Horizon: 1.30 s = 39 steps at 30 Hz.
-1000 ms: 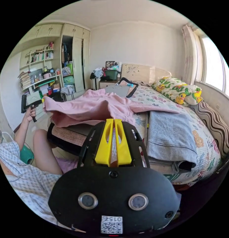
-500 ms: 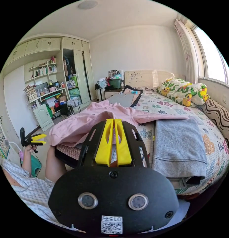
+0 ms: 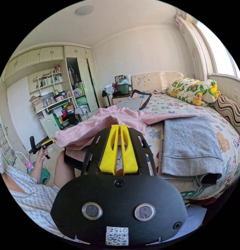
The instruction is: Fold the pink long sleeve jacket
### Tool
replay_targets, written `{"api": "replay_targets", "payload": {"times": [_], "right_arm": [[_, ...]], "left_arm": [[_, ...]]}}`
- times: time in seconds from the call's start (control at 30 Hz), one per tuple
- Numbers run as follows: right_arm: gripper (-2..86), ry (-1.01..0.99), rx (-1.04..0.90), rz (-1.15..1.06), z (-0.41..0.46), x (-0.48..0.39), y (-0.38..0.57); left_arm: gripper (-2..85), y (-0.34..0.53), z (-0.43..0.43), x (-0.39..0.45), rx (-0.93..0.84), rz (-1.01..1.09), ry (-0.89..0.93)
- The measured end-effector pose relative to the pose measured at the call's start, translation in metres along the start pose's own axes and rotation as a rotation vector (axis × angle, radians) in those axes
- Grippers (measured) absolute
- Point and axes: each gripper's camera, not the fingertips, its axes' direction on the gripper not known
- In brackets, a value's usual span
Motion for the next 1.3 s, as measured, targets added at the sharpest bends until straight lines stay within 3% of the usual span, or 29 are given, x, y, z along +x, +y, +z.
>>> {"api": "replay_targets", "payload": {"times": [0.13, 0.23, 0.37, 0.53, 0.67, 0.8, 0.9, 1.0, 1.13, 1.3], "right_arm": [[-1.0, 0.075, -0.035, -0.086, -0.029, -0.016, -0.004], [-1.0, 0.106, -0.087, -0.145, -0.060, -0.022, 0.000], [-1.0, 0.081, -0.258, -0.117, -0.048, -0.017, 0.043], [-1.0, 0.058, -0.383, 0.012, 0.002, 0.011, 0.110], [-0.9, 0.013, -0.336, 0.070, -0.013, 0.025, 0.102], [-0.9, -0.037, -0.207, 0.110, -0.076, 0.033, 0.079], [-0.8, 0.022, -0.339, 0.065, -0.058, 0.031, 0.086], [0.2, -0.079, -0.406, 0.134, -0.044, 0.050, 0.095], [8.0, -0.097, -0.263, 0.187, -0.103, 0.074, 0.080], [16.0, -0.171, -0.199, 0.221, -0.104, 0.108, 0.036]], "left_arm": [[0.8, -0.034, -0.064, -0.025, 0.116, -0.030, -0.021], [0.6, -0.050, -0.089, -0.044, 0.070, -0.014, -0.025], [0.6, -0.014, -0.067, -0.048, -0.094, 0.011, -0.080], [0.7, 0.093, -0.021, -0.079, -0.280, -0.129, -0.019], [0.7, 0.118, -0.018, -0.086, -0.265, -0.189, 0.031], [0.7, 0.120, -0.059, -0.096, -0.119, -0.248, 0.105], [0.9, 0.131, -0.021, -0.087, -0.271, -0.148, 0.002], [1.3, 0.153, 0.008, -0.100, -0.351, -0.167, 0.101], [2.9, 0.158, -0.041, -0.148, -0.158, -0.277, 0.228], [9.5, 0.139, -0.019, -0.181, -0.050, -0.347, 0.126]]}}
